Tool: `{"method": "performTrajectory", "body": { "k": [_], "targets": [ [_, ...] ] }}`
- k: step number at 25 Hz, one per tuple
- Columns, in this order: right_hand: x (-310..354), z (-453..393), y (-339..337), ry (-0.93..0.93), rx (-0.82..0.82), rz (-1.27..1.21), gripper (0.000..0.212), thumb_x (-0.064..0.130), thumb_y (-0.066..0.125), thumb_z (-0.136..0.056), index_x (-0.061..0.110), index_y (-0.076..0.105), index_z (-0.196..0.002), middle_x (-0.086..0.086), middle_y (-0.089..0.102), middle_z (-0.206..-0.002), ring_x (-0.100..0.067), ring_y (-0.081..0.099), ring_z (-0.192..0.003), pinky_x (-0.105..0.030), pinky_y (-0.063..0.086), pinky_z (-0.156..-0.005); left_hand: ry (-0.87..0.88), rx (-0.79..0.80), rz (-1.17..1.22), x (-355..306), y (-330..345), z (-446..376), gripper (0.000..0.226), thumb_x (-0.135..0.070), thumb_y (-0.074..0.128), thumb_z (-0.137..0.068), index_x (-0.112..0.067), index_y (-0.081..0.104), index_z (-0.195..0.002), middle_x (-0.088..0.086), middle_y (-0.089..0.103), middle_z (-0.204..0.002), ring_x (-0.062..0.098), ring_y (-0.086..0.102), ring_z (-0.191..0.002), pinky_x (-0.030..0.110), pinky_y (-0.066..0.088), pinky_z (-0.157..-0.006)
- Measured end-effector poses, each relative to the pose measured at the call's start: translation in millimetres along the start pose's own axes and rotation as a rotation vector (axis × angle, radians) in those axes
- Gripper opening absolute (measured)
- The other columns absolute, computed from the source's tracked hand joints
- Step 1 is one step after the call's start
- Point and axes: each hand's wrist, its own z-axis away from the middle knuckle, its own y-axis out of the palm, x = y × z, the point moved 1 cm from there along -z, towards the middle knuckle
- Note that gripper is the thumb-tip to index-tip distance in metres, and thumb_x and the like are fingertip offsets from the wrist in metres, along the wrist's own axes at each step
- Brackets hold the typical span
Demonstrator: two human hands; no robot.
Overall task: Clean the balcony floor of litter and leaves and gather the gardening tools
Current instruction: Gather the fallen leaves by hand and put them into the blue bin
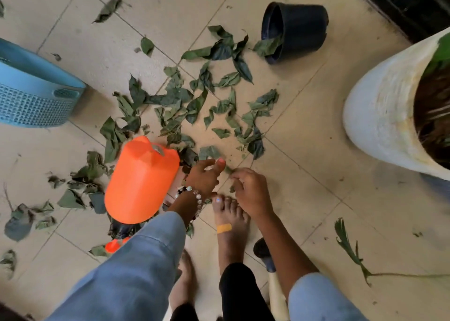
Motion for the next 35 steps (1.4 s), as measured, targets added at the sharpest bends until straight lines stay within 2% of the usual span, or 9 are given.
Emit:
{"method": "performTrajectory", "body": {
  "k": [3,6,9,15,19,23,27,30,35],
  "targets": [
    [24,10,-27,-0.177,0.214,-0.233,0.017,0.002,0.056,-0.087,0.008,0.070,-0.095,-0.003,0.070,-0.097,-0.013,0.062,-0.091,-0.022,0.048,-0.077,-0.088,0.029,0.200,-14,11,9,0.034,-0.038,0.057,-0.095,-0.006,0.065,-0.103,0.014,0.069,-0.095,0.029,0.067,-0.083,0.047,0.058,-0.078],
    [14,-4,-44,0.038,0.143,-0.501,0.024,0.001,0.058,-0.088,0.020,0.072,-0.092,0.005,0.070,-0.100,-0.013,0.065,-0.096,-0.025,0.053,-0.083,-0.085,-0.053,0.387,-31,15,10,0.034,-0.015,0.039,-0.104,0.002,0.060,-0.082,0.011,0.060,-0.054,0.017,0.057,-0.037,0.022,0.050,-0.042],
    [-10,-35,-42,0.067,-0.168,0.005,0.024,0.003,0.062,-0.086,0.018,0.069,-0.104,-0.008,0.054,-0.129,-0.026,0.047,-0.121,-0.037,0.047,-0.095,-0.007,-0.105,0.300,-35,2,-6,0.041,-0.014,0.035,-0.105,-0.006,0.056,-0.071,-0.002,0.049,-0.035,0.012,0.040,-0.028,0.012,0.029,-0.035],
    [-8,-69,-1,-0.108,0.102,0.655,0.042,0.011,0.047,-0.092,0.010,0.049,-0.134,-0.005,0.026,-0.154,-0.029,0.019,-0.140,-0.046,0.026,-0.109,0.020,-0.096,0.299,-29,-15,-25,0.064,-0.063,0.039,-0.093,-0.006,0.064,-0.076,0.004,0.042,-0.055,0.018,0.035,-0.047,0.025,0.029,-0.046],
    [25,-48,-1,-0.253,-0.153,0.207,0.033,-0.010,0.055,-0.083,-0.002,0.064,-0.114,-0.014,0.064,-0.117,-0.025,0.057,-0.110,-0.034,0.050,-0.092,-0.062,0.035,0.393,-28,-13,-23,0.077,-0.075,0.024,-0.088,-0.008,0.062,-0.082,0.007,0.053,-0.071,0.017,0.039,-0.053,0.025,0.033,-0.051],
    [58,-3,-22,-0.262,0.142,-0.215,0.019,-0.002,0.052,-0.090,0.009,0.062,-0.101,-0.003,0.066,-0.091,-0.011,0.061,-0.085,-0.012,0.046,-0.068,-0.145,0.095,0.497,-30,-2,-15,0.052,-0.055,0.047,-0.094,-0.005,0.063,-0.086,0.013,0.061,-0.083,0.025,0.058,-0.072,0.034,0.050,-0.066],
    [30,-15,-46,0.064,0.130,-0.841,0.013,-0.005,0.054,-0.090,0.007,0.052,-0.094,-0.008,0.068,-0.106,-0.021,0.065,-0.106,-0.023,0.051,-0.089,-0.147,-0.060,0.602,-33,-3,-17,0.040,-0.029,0.044,-0.103,-0.008,0.052,-0.070,0.002,0.052,-0.048,0.013,0.050,-0.038,0.020,0.046,-0.040],
    [-8,-46,-32,0.304,-0.267,-0.318,0.019,0.001,0.066,-0.084,0.003,0.060,-0.103,-0.015,0.064,-0.110,-0.030,0.062,-0.104,-0.016,0.045,-0.078,-0.135,-0.026,0.607,-36,-10,-23,0.042,-0.032,0.039,-0.104,-0.011,0.050,-0.068,-0.005,0.044,-0.039,0.007,0.035,-0.029,0.010,0.029,-0.036],
    [-30,-87,-1,0.218,-0.269,0.229,0.062,0.033,0.069,-0.084,0.010,0.042,-0.135,-0.021,0.043,-0.131,-0.035,0.044,-0.118,-0.038,0.043,-0.092,0.073,-0.132,0.343,-33,-9,-39,0.059,-0.051,0.039,-0.098,-0.007,0.056,-0.063,-0.006,0.039,-0.036,0.011,0.030,-0.029,0.016,0.027,-0.039]
  ]
}}
